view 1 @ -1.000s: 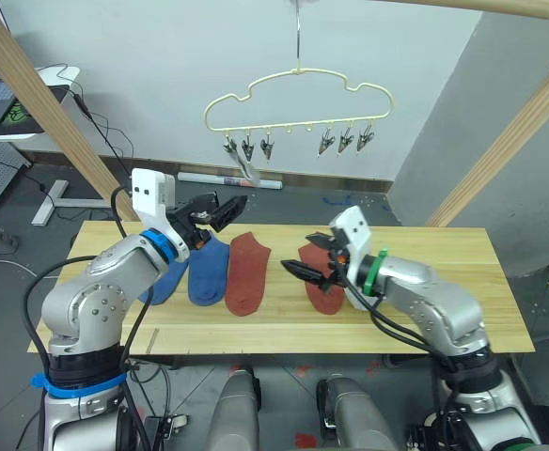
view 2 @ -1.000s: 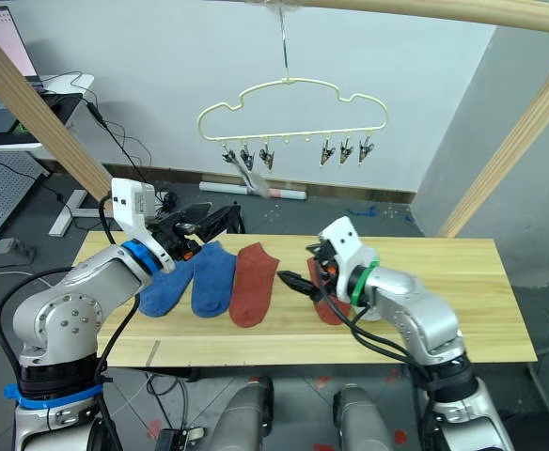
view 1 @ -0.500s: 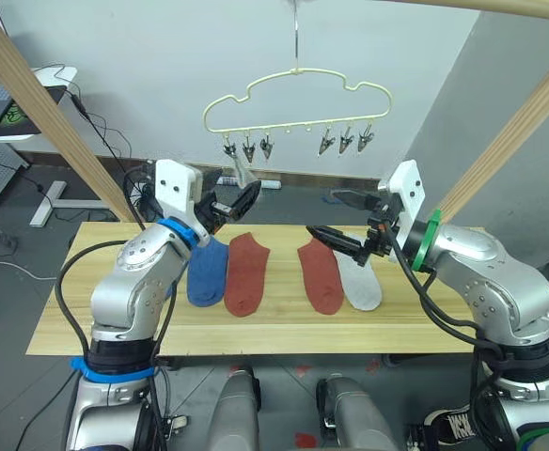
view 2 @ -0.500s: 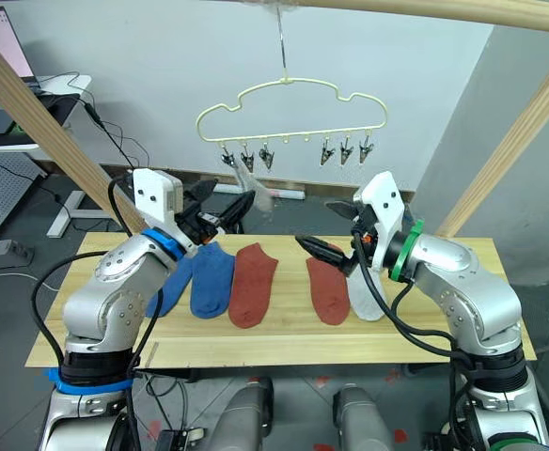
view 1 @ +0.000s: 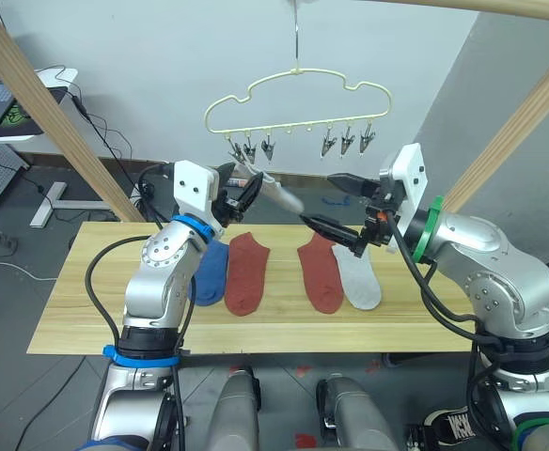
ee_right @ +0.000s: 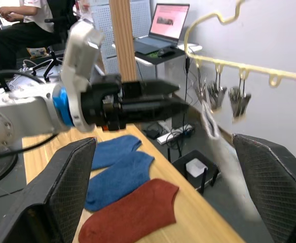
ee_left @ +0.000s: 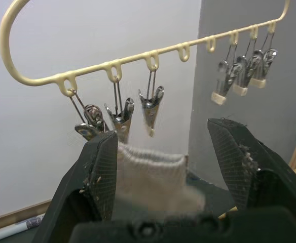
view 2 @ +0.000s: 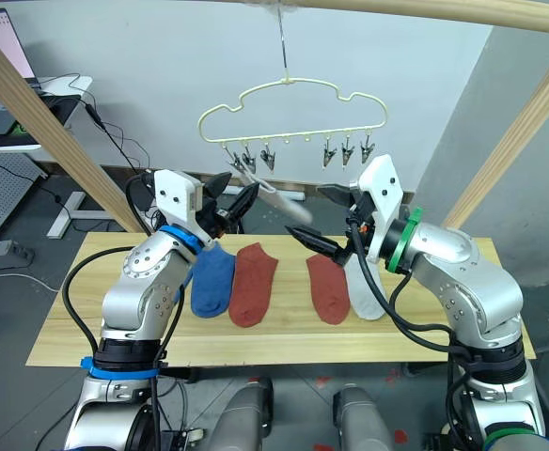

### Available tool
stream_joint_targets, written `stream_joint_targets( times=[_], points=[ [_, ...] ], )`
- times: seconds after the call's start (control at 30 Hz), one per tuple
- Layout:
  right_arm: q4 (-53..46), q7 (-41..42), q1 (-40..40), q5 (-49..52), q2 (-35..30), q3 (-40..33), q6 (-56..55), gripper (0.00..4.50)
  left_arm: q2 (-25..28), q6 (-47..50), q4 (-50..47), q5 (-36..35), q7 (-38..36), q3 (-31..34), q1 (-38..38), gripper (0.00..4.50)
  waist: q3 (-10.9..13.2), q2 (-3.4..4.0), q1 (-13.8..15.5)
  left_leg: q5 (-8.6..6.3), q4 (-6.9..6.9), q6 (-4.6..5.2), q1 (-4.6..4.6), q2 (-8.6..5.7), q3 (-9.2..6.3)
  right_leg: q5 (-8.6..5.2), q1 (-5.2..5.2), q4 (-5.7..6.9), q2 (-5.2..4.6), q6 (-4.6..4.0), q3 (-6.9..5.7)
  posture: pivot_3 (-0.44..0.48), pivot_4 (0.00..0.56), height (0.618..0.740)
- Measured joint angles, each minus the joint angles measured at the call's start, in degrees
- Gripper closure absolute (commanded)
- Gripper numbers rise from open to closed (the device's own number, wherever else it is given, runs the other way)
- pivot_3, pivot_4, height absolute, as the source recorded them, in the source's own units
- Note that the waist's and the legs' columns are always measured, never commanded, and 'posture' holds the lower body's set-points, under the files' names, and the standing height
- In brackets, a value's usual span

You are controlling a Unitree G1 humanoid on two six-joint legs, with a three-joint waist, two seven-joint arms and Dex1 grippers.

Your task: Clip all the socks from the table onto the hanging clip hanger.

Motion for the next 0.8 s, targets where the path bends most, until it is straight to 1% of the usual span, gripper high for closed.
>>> stream_joint_targets(
  times=[0.07,0.2,0.5,0.6,0.8],
  points=[
    [0.0,-0.1,-0.4,0.4,0.3,0.0,0.0,0.0,-0.8,-1.0,1.0,0.2,0.3,0.1,-0.6,2.53,0.0,-0.01,0.0,0.0,0.03,0.0,0.0,0.0,0.0,0.0,0.0,0.03,0.0,0.0,0.0,-0.009,0.172,0.74],
    [0.0,-0.1,-2.0,1.6,0.8,0.0,0.0,0.0,-1.5,-2.2,3.1,1.3,0.5,0.1,-1.3,2.53,-0.1,-0.01,-0.1,0.0,0.07,0.0,0.01,0.0,-0.01,0.0,0.0,0.13,0.0,0.0,0.0,-0.012,0.169,0.74],
    [0.0,-0.1,-2.3,1.7,0.8,0.2,-1.1,0.0,-3.5,-4.4,6.3,2.5,1.6,0.5,-2.8,2.53,-0.1,-0.01,-0.5,0.01,0.11,0.0,0.01,-0.01,-0.02,0.01,-0.01,0.21,0.0,0.0,-0.01,-0.018,0.158,0.74],
    [0.0,-0.2,-2.4,1.7,0.8,0.2,-1.2,0.0,-3.9,-4.9,6.8,2.7,1.8,0.5,-2.9,2.53,-0.3,-0.02,-0.7,0.01,0.11,0.0,0.01,-0.01,-0.03,0.01,-0.01,0.23,0.0,0.0,-0.01,-0.018,0.158,0.74],
    [0.0,-0.4,-2.7,1.7,0.8,0.3,-1.2,0.0,-5.5,-7.1,11.5,3.8,3.3,1.1,-4.8,2.53,-0.4,-0.03,-1.0,0.03,0.14,0.03,0.01,-0.02,-0.03,0.03,0.0,0.24,0.0,0.03,-0.01,-0.027,0.172,0.74]
  ],
)
